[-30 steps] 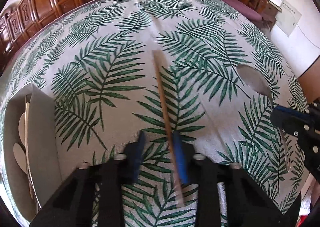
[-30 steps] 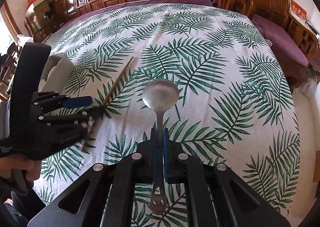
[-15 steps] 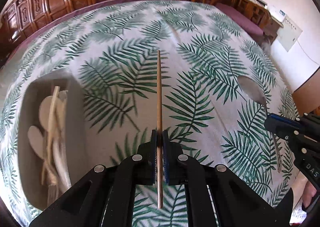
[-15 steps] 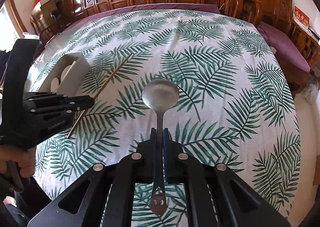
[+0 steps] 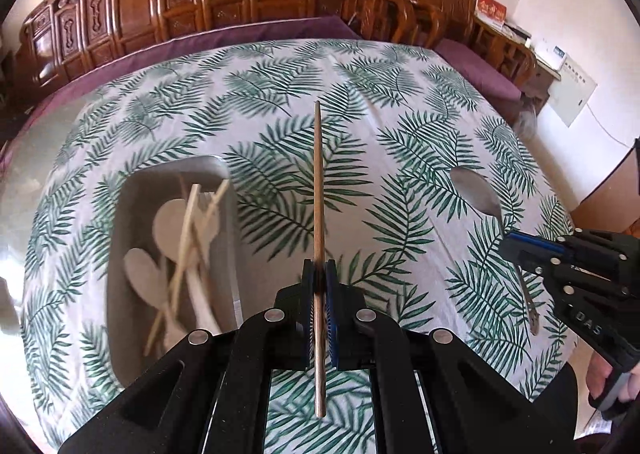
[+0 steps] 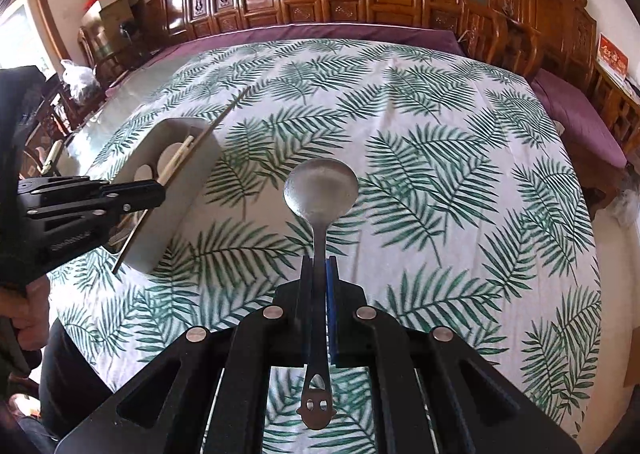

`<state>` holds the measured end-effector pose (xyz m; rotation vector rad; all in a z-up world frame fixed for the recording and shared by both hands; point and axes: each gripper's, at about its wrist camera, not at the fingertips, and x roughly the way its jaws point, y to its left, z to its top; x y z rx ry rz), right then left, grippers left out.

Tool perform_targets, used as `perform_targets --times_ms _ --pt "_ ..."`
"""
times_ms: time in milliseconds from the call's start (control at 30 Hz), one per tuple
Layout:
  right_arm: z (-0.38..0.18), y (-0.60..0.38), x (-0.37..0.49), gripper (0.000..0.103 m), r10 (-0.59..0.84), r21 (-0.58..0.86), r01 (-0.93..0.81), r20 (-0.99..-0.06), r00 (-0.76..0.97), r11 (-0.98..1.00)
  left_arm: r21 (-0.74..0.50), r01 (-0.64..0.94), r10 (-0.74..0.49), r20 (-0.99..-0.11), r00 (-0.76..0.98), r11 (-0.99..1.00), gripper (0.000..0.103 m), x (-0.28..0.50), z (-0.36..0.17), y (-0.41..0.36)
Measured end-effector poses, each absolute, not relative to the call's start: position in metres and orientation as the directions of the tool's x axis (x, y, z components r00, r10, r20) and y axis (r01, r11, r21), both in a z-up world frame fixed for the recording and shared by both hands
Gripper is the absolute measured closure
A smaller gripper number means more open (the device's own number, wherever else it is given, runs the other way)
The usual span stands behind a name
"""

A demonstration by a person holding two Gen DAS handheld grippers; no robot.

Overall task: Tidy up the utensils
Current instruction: 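Carry the chopstick into the tray and open the left tool while the right tool holds the spoon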

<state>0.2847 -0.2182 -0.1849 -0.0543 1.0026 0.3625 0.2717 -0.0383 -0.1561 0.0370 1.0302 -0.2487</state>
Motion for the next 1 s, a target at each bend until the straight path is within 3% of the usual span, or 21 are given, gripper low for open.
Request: perform_targets --times_ms 433,1000 --pt "-0.175 -0.158 0.293 0.096 0.326 0.132 -0.397 -0.819 0.473 0.908 -0.079 0.197 -0.169 -0.853 0.493 0.977 0.098 0.270 -0.146 0.030" --pt "-0.176 -0.108 0.303 0.096 0.348 0.125 -0.462 -0.830 0.436 0.878 -0.099 0.137 -0.147 -0.901 0.409 0.986 0.098 0.289 -0.194 0.080"
